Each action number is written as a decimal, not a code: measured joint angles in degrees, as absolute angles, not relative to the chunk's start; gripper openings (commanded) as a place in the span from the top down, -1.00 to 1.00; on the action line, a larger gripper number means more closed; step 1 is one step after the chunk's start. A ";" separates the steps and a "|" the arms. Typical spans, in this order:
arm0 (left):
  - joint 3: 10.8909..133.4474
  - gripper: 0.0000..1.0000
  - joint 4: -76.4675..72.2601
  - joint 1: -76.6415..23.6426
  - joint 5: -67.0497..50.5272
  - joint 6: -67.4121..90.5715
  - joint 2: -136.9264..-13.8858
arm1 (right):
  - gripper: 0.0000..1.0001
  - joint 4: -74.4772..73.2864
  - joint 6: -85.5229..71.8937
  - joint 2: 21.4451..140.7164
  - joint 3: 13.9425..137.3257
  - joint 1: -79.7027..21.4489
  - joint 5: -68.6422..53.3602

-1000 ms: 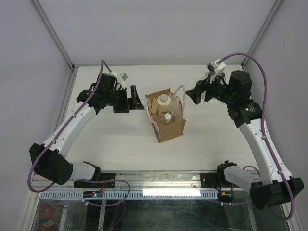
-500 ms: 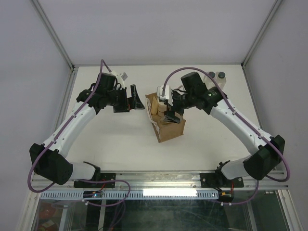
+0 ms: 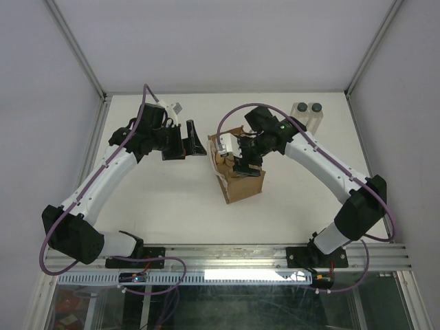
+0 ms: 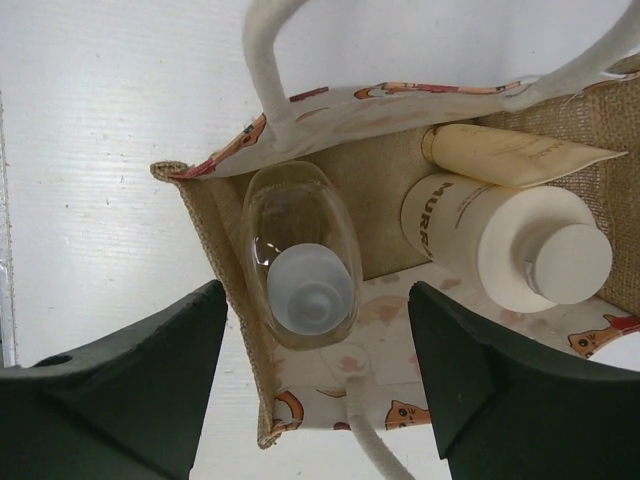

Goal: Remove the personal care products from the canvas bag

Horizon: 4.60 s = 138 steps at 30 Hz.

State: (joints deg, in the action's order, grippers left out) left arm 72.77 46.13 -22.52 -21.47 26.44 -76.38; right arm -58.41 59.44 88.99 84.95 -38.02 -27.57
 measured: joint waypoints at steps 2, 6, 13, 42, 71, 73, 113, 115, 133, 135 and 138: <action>72.77 -0.97 46.15 -22.52 -21.47 26.44 -76.38 | -0.47 -58.76 60.16 89.67 84.97 -38.04 -27.27; 72.77 -0.97 46.15 -22.52 -21.45 26.41 -76.38 | -0.42 -59.02 61.52 90.78 84.97 -38.24 -26.59; 72.77 -0.97 46.17 -22.52 -21.37 26.39 -76.38 | -0.31 -59.00 63.07 93.30 84.86 -39.16 -25.47; 72.77 -0.98 46.39 -22.52 -20.88 26.33 -76.07 | 1.00 -53.30 59.02 92.68 80.25 -38.92 -26.20; 72.77 -0.98 46.59 -22.52 -21.61 26.35 -76.49 | 1.00 -32.18 -21.32 73.82 80.62 -4.86 -41.41; 72.77 -0.98 46.59 -22.52 -21.61 26.37 -76.49 | 1.00 -32.14 -26.35 73.82 81.41 -2.79 -41.67; 72.77 -0.98 45.82 -22.52 -21.80 26.33 -76.49 | 1.00 -26.79 -7.90 74.52 61.84 8.29 9.67; 72.77 -0.98 45.82 -22.52 -21.80 26.30 -76.49 | 1.00 -24.93 -6.50 78.22 63.77 10.00 8.23; 72.82 -0.98 47.88 -22.52 -20.93 25.50 -73.67 | 0.97 -17.85 1.74 104.88 84.66 16.36 -14.98; 72.84 -0.98 48.16 -22.52 -20.88 25.45 -73.60 | 0.88 -17.87 2.00 105.67 84.66 16.32 -16.05; 72.84 -0.98 48.38 -22.52 -20.88 25.45 -73.58 | 0.67 -17.87 2.35 106.39 84.66 16.23 -16.58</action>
